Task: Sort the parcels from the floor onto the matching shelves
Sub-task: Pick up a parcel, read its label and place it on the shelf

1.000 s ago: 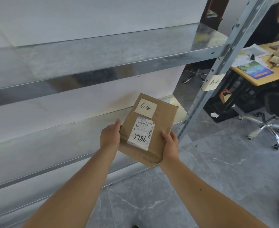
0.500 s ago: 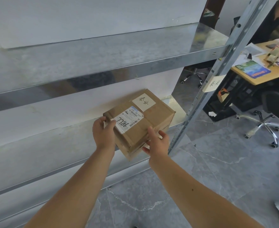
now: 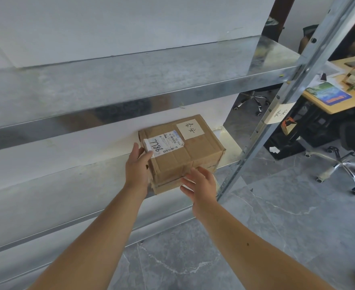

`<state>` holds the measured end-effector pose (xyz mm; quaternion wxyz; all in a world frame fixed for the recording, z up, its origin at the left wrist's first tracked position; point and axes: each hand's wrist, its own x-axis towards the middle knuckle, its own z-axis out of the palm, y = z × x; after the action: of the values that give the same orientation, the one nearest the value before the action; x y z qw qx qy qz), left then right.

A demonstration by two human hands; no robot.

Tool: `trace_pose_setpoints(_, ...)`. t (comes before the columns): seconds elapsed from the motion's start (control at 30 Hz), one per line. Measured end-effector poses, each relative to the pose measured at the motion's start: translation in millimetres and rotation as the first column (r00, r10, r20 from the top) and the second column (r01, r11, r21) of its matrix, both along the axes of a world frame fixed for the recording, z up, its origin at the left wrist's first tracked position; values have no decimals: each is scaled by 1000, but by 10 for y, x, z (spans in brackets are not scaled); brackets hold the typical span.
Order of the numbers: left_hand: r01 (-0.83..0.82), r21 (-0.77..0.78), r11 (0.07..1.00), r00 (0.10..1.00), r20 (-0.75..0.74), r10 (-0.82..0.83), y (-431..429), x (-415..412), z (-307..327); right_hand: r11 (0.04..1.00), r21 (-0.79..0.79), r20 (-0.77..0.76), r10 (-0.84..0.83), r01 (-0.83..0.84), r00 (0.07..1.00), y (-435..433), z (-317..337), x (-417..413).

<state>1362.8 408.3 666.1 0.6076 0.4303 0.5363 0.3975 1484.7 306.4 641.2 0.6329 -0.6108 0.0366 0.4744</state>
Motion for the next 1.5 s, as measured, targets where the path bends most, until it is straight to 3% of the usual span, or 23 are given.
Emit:
trace_pose_setpoints(0.43,7,62,998,998,-66,-3,-285,53,-13,997,3,30,80,-80,996,-136,0,183)
trace_pose_setpoints(0.57,-80,3,997,996,-40,80,-500,52,84,989,33,12,141,-142,990,-249,39,221)
trace_pose_setpoints(0.73,-180,39,983,980,-83,182,-804,-11,235,956,75,26,282,-284,959,-307,199,157)
trace_pose_setpoints(0.93,-252,93,963,958,-114,262,-1215,-131,356,863,160,113,467,-480,877,-424,402,36)
trace_pose_setpoints(1.2,-448,82,890,893,10,449,-1804,-494,503,739,248,186,598,-626,780,-564,594,-301)
trace_pose_setpoints(1.5,-674,23,738,737,68,672,-2395,-1273,458,482,272,318,771,-832,551,-732,721,-1195)
